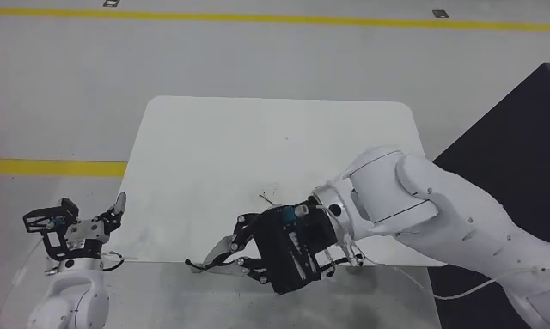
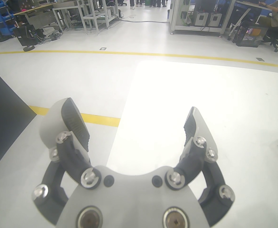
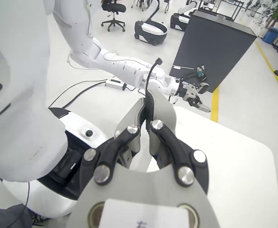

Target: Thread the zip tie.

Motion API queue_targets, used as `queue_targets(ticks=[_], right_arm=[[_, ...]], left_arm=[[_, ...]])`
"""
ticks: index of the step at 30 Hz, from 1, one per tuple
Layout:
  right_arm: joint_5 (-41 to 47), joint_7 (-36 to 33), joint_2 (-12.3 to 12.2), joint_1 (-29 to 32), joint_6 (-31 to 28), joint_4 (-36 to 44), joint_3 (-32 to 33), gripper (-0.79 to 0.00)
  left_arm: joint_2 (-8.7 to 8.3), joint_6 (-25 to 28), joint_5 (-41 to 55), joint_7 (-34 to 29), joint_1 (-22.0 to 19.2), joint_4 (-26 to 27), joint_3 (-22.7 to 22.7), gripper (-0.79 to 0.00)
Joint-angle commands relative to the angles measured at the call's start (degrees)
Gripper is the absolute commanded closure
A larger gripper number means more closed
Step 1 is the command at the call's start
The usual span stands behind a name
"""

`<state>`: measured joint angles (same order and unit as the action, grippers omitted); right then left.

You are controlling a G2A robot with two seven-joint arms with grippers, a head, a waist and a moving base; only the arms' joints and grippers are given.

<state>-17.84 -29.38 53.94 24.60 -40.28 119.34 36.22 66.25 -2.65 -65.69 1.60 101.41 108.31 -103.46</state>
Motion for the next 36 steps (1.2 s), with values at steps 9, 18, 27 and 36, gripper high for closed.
queue_targets(ticks=[9,18,27,36], right_arm=[[13.01,0.2,-2.67,8.41,1.14,5.87,10.97,0.0],[16.61,-3.52,-3.8,12.61,0.34,6.47,16.53,0.0],[23.51,-12.31,-4.43,14.01,1.04,-1.97,18.11,0.0],[44.23,-32.63,-8.08,20.26,-2.0,-12.05,22.99,0.0]], left_arm=[[0.0,0.0,0.0,0.0,0.0,0.0,0.0,-0.785],[0.0,0.0,0.0,0.0,0.0,0.0,0.0,-0.785],[0.0,0.0,0.0,0.0,0.0,0.0,0.0,-0.785],[0.0,0.0,0.0,0.0,0.0,0.0,0.0,-0.785]])
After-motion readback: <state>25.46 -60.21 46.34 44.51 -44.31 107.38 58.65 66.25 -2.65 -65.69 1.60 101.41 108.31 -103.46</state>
